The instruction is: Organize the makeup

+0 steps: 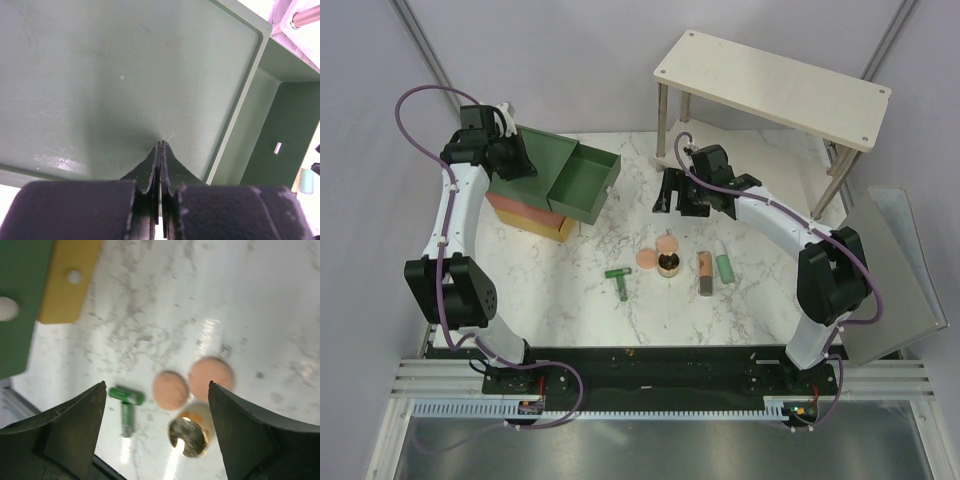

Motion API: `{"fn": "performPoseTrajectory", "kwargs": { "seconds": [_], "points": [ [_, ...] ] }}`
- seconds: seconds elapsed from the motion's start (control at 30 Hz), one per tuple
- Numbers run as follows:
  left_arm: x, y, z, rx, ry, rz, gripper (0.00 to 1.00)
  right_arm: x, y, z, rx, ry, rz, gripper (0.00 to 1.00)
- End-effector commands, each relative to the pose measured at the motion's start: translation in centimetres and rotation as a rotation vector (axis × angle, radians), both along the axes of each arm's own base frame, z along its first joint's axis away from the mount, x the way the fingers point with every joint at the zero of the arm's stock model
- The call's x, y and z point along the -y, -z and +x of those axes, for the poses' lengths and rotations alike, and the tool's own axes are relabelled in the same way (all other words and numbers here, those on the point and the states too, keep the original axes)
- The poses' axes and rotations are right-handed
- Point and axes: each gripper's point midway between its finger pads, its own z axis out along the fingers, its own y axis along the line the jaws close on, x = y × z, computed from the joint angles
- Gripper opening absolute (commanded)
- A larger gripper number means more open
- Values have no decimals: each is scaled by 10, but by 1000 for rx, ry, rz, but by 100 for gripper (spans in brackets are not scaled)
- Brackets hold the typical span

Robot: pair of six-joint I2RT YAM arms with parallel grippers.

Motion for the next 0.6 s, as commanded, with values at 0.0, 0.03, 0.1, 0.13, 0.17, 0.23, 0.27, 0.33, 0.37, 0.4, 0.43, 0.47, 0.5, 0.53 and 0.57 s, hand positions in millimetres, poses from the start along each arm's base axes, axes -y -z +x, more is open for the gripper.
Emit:
{"fn": "performPoseTrajectory", "kwargs": {
  "seconds": [0.0, 0.03, 0.1, 0.13, 0.17, 0.23, 0.27, 0.33, 0.37, 0.4, 0.43, 0.47, 0.5, 0.53, 0.57],
  "points": [
    [5, 33, -14, -123, 29, -16, 2, 67, 25, -31, -46, 25, -344, 89],
    [5, 34, -15, -126, 31, -16, 2, 76, 31, -34, -56, 42, -378, 89],
    [5, 35, -15, -130, 35, -12, 2, 96, 42, -46, -80, 74, -427, 89],
    [5, 37, -16, -132, 36, -11, 2, 105, 45, -48, -82, 104, -455, 89],
    [4, 37, -16, -132, 36, -9, 2, 114, 50, -56, -91, 117, -472, 89],
    [4, 38, -17, -136, 38, -7, 2, 126, 54, -61, -97, 146, -500, 89],
    [4, 38, -17, -136, 37, -6, 2, 136, 58, -66, -105, 165, -523, 89],
    [4, 41, -18, -142, 39, -3, 2, 145, 61, -71, -112, 188, -541, 88],
    [4, 42, -19, -145, 39, -4, 2, 152, 64, -75, -121, 198, -558, 88],
    [5, 43, -19, -146, 41, -5, 2, 156, 66, -77, -126, 208, -567, 87],
    [4, 44, -19, -149, 41, -6, 2, 159, 67, -79, -128, 213, -576, 87],
    [5, 45, -19, -152, 41, -10, 2, 163, 70, -82, -134, 215, -580, 86],
    [5, 46, -19, -154, 40, -9, 2, 165, 72, -83, -138, 221, -588, 86],
    [5, 45, -19, -154, 40, -11, 2, 167, 73, -84, -141, 224, -593, 82],
    [5, 45, -19, -154, 41, -12, 2, 169, 75, -86, -148, 226, -598, 80]
  ]
}}
